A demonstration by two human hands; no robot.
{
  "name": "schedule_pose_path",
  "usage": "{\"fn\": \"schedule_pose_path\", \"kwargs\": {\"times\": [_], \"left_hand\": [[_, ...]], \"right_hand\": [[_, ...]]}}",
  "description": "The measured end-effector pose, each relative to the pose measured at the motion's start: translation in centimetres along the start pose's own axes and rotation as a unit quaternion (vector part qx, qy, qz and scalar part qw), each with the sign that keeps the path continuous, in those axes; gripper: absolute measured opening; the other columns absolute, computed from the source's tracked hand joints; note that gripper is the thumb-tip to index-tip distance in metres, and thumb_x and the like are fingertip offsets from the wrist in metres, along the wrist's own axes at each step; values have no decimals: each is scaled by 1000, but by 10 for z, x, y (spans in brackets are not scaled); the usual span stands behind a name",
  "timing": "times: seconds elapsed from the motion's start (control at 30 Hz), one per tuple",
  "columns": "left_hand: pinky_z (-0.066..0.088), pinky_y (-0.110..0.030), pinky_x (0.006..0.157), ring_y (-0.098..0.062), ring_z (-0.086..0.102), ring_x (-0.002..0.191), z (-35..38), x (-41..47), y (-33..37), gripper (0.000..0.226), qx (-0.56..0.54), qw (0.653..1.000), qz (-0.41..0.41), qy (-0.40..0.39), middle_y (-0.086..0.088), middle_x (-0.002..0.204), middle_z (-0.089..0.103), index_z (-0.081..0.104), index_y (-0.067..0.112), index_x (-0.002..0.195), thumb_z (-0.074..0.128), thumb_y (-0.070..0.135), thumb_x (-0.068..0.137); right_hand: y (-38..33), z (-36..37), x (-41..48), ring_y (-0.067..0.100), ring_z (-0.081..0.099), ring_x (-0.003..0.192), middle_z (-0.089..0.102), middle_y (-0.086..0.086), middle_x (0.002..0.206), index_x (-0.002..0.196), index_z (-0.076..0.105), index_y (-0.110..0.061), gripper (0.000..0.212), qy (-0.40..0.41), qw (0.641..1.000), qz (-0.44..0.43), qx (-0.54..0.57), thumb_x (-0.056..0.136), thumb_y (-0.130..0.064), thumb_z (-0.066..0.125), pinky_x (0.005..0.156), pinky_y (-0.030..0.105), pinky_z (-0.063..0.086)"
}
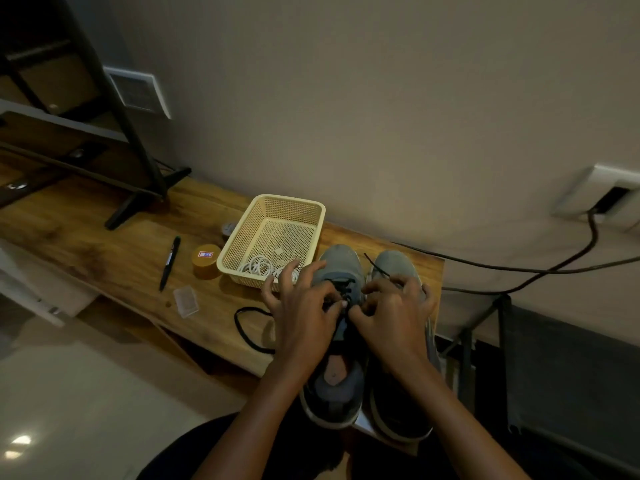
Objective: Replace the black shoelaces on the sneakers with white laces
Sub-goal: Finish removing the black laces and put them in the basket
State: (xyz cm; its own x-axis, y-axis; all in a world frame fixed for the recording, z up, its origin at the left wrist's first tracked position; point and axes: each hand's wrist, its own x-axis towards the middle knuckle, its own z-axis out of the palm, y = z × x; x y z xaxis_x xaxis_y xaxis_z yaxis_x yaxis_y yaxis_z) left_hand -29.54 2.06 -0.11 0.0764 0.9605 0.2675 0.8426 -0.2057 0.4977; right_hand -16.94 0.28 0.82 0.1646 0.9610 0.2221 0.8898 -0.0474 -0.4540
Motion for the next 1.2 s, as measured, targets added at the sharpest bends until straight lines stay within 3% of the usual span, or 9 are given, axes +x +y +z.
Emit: {"fn": "schedule_pose_path", "kwargs": {"times": [0.1,0.2,0.37,0.57,0.73,0.9,0.97,1.1,1.2], "left_hand": [[6,-34,105,-10,23,134,-9,6,-2,13,-103,987,-93,78,17,130,52,59,27,74,70,29,81],[15,-39,105,-14,27,132,-16,9,-7,10,-143,974,-141,104,14,128,54,57,25,80,67,24,84],[12,-41,107,-16,14,137,-13,5,-3,41,-90,994,-64,6,13,142,38,54,34,114,66,21,77],[-2,-46,110,-19,-4,142,-3,-1,2,15,53,994,8,-92,12,152,21,60,35,98,63,39,84],[2,-46,108,-17,14,141,1,-1,2,9,10,1000,8,-13,14,142,41,64,29,83,71,29,79],[12,-39,106,-12,26,133,-9,4,-2,15,-117,979,-142,87,18,128,52,58,29,74,72,24,79],[16,-41,105,-14,29,132,-13,7,-5,19,-133,975,-154,91,17,127,52,56,31,78,70,18,80],[7,-37,106,-13,14,137,-13,4,1,40,-126,990,-55,-18,16,140,37,55,35,105,64,12,74],[-5,-38,107,-15,-3,141,-7,0,2,25,-20,996,-1,-84,16,150,21,57,38,96,65,26,76]], "right_hand": [[1,0,0,23,35,124,66,-10,108,59,69,-19,21,-1,1000,-3,-3,76,-30,66,107,45,7],[1,0,-1,19,31,124,64,-13,112,64,71,-20,21,-18,1000,2,-2,79,-32,64,106,40,5],[-1,-2,-1,18,31,124,64,-13,112,64,71,-19,19,-24,1000,9,6,79,-29,65,107,41,8],[-1,-1,0,17,29,126,63,-13,114,71,73,-19,19,-32,999,5,-8,80,-32,62,107,40,5],[-1,0,-1,22,37,123,67,-10,105,61,71,-17,21,1,1000,0,-10,76,-31,66,107,44,8],[-2,0,-2,19,36,122,66,-12,106,59,68,-20,22,-1,1000,6,-10,77,-32,65,107,42,6],[-2,1,-1,18,35,122,66,-12,107,60,69,-19,22,-2,1000,6,-5,77,-32,65,107,42,7],[-1,1,-1,17,33,122,65,-13,109,62,70,-17,22,-11,1000,12,6,78,-31,64,106,39,6],[-1,0,-1,17,32,124,64,-12,112,66,72,-16,22,-22,1000,14,4,80,-31,62,107,40,6]]}}
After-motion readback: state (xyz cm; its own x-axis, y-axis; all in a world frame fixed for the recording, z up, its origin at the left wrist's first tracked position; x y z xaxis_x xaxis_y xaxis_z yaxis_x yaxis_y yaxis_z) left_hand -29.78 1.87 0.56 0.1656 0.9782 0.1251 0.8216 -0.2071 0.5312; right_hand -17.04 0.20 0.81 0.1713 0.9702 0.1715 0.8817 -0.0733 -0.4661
